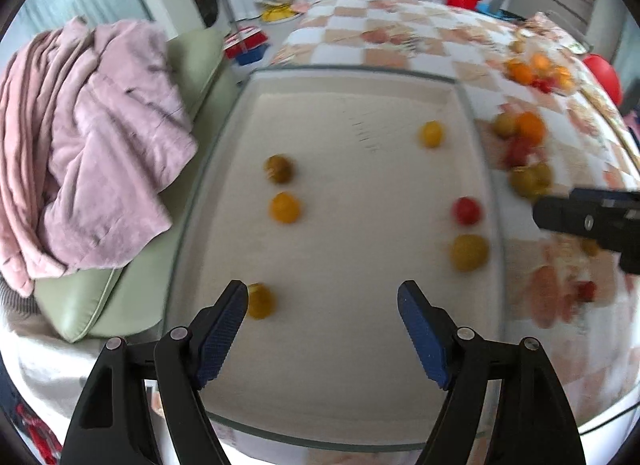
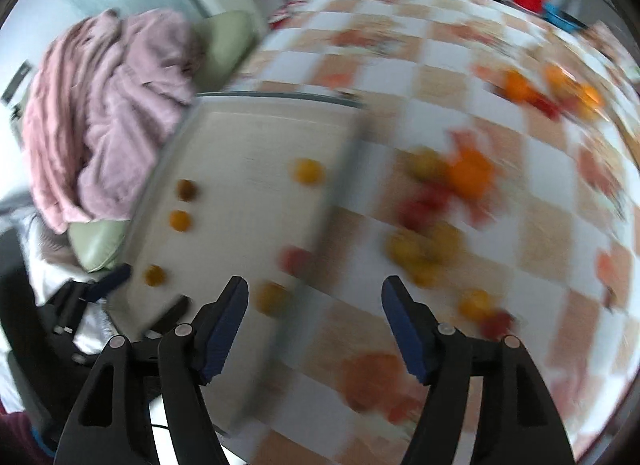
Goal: Organize fruits
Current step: 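Grasp a yellow fruit with the right tool while the left tool grasps a red tomato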
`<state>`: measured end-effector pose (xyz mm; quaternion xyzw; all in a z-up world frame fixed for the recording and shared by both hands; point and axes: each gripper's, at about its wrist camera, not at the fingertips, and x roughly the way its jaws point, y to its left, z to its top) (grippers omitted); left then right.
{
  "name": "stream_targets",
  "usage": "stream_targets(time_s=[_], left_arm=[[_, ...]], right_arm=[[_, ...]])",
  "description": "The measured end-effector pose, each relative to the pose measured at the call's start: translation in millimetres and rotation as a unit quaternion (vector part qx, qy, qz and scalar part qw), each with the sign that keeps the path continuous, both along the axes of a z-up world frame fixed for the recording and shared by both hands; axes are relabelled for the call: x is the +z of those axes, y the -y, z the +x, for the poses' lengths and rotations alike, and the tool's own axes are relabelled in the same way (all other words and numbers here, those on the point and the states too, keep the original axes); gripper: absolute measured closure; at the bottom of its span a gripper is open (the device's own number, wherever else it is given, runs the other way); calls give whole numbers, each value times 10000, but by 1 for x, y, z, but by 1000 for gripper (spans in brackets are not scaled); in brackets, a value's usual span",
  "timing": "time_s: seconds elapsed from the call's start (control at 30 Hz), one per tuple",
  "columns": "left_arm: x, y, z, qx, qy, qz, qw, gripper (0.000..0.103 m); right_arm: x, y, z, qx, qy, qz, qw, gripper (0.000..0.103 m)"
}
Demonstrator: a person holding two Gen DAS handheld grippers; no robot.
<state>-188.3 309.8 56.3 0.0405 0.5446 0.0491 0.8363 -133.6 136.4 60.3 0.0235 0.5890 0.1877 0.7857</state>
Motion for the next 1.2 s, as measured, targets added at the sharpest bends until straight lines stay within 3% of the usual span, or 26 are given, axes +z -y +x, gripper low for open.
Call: stream_targets(time_s=[0.23,0.43,0.77,0.93,1.2], left_arm=[[16,58,-7,-639,108,-297,9975,25],[16,100,-16,-1038,13,-472,9935,25],[1,140,-21,-1331,-225,-591,9891,25],[-7,154,-18,-1403,-303,-663,9874,25],[-22,188,-7,-1669,-336,-649,9833,25]], right_arm=[[-26,84,-12,-925,-445,-353,9941,30],[-42,92,-11,-896,-476,-392,9941,37],[-43,79,-2,-270,-105,-818,9962,76],[-42,100,-7,-286,6,-1071,9938,76],[-42,150,-8,-757,-96,-1104,9910,76]])
